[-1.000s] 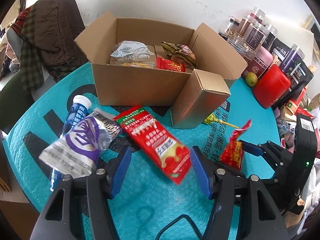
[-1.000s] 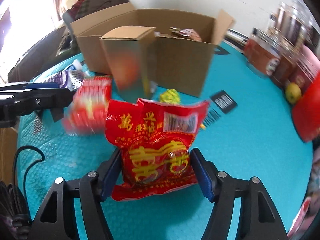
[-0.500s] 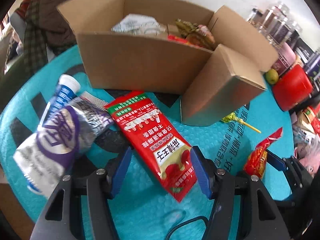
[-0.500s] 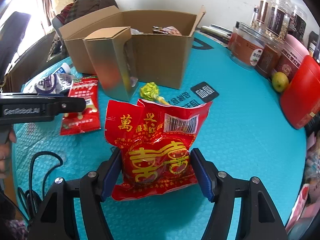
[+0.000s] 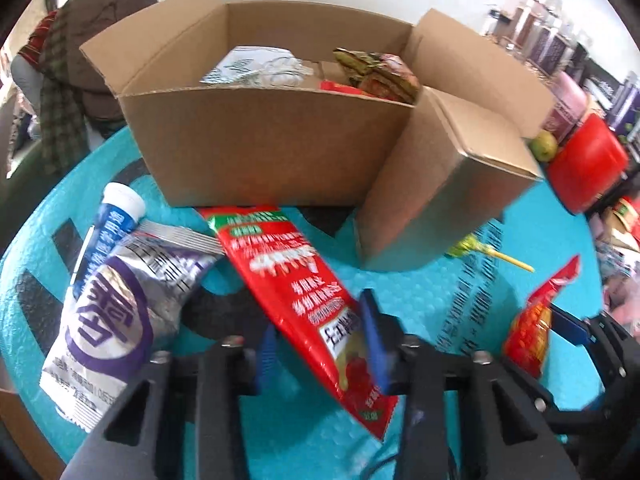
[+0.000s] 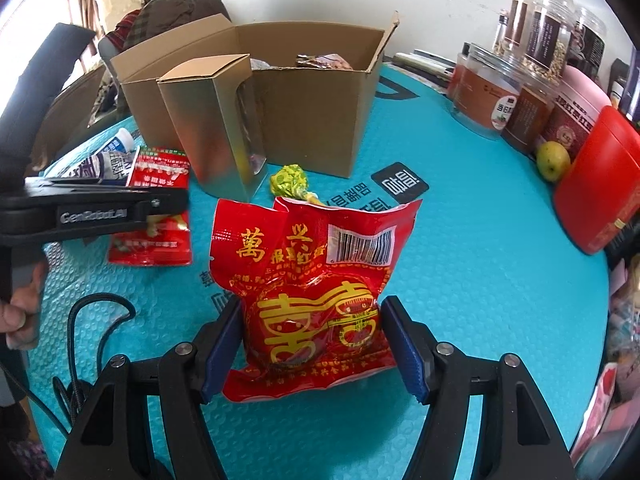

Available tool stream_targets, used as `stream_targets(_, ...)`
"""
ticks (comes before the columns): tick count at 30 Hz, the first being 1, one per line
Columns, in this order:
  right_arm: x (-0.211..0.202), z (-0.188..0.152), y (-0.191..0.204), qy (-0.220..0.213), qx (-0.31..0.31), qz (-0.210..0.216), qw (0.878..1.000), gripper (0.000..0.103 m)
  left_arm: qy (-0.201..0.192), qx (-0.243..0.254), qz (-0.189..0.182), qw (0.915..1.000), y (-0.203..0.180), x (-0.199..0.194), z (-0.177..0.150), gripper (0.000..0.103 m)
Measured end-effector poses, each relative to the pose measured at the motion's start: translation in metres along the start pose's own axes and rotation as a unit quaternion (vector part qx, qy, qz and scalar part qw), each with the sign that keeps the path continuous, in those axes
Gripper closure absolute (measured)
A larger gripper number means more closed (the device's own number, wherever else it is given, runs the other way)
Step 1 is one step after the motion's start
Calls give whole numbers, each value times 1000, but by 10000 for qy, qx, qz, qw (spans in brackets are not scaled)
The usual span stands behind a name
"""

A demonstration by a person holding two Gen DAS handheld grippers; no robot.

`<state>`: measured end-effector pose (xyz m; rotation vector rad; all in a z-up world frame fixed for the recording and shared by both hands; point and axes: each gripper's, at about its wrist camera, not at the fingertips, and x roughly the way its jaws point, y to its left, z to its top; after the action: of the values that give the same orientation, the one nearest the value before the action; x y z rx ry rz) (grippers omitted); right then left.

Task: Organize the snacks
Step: 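Grasp the red candy bag with the right tool while the left tool grasps the red sausage stick, then lift the red candy bag and sausage stick and carry both over the box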

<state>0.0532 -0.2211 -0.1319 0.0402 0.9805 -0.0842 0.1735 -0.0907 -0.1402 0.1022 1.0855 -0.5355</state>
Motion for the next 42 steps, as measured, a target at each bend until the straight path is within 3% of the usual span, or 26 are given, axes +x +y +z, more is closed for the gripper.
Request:
stream_targets(6, -3, -3, -3, 3, 114, 76, 9999, 35, 143, 278, -395, 9987, -9, -12, -15, 87)
stream_targets(22, -26, -34, 12, 41, -8, 164, 9999, 35, 212, 1447, -381, 9885, -42, -59, -86, 88)
stream_targets(27, -31, -43, 19, 79, -143, 189, 9997, 34, 205, 1430, -342, 9889, -45, -59, -91, 88)
stream_targets(31, -31, -44, 19, 82, -179, 149, 9997, 34, 564, 1207, -397, 9903, -47, -41, -87, 88)
stream_targets(38, -31, -45, 17, 69, -107, 213, 9997, 33, 339, 1105, -640, 9912, -45, -44, -90, 88)
stream_targets(42, -31, -46, 17, 63, -109, 222, 9997, 33, 34, 1206, -539, 9912, -48, -55, -91, 89)
